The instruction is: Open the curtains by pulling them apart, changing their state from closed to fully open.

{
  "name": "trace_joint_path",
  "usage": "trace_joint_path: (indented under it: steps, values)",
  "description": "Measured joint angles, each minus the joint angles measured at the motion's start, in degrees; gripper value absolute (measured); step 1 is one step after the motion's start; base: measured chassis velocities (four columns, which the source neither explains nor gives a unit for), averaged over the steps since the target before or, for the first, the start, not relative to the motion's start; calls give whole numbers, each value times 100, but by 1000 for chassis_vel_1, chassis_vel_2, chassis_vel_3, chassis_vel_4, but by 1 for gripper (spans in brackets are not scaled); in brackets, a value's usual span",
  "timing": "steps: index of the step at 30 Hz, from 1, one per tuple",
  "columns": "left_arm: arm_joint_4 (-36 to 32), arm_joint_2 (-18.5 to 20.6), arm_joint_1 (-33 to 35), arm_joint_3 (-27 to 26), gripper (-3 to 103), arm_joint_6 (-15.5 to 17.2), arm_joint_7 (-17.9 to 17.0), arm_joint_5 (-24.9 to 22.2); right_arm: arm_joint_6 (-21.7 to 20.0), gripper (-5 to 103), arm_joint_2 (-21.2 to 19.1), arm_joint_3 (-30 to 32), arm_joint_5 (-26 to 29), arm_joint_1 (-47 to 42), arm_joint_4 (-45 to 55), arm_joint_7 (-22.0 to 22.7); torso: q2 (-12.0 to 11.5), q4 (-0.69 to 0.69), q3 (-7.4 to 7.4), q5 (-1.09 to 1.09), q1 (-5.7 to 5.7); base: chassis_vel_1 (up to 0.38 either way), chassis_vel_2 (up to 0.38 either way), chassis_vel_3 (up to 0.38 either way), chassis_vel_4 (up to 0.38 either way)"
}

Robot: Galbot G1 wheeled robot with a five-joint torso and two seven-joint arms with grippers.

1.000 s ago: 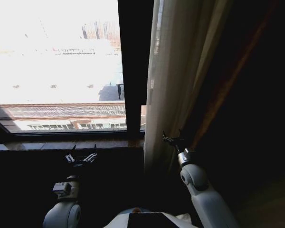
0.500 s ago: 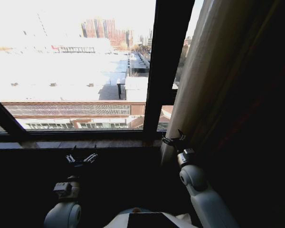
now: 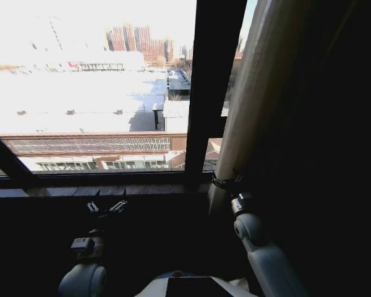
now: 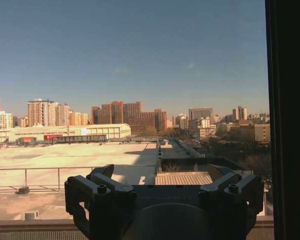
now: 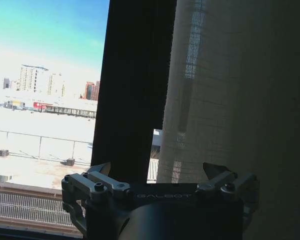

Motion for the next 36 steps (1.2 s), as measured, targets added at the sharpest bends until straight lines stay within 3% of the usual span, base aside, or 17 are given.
trace_joint_path:
  steps: [6,15,24,31,32,36]
  values:
    - [2,0,0,10,100,-1,2,2,-160,100,7,-2,66,34,-4,124,-3,-1,3,1,6,-126,78,109,-93]
    - [-27,10,24,9,100,-1,6,12,-529,100,37,36,371,466,-194,686,1,0,-1,-1,-3,-9,9,13,-4]
    - [-52,1,44,18,100,-12,8,51,-650,101,3,-35,540,1048,-525,727,-1,0,1,1,1,0,0,0,0]
    - [-92,0,76,-17,100,-22,9,54,-658,83,8,-45,627,1386,-740,765,-1,0,0,0,0,0,0,0,0]
    - [-94,2,77,-25,100,-23,9,54,-658,72,-5,-42,630,1395,-751,765,-1,0,0,0,0,0,0,0,0]
    - [-93,0,77,-18,100,-25,9,53,-658,61,-23,-40,632,1394,-751,762,-1,0,0,0,1,0,0,0,0]
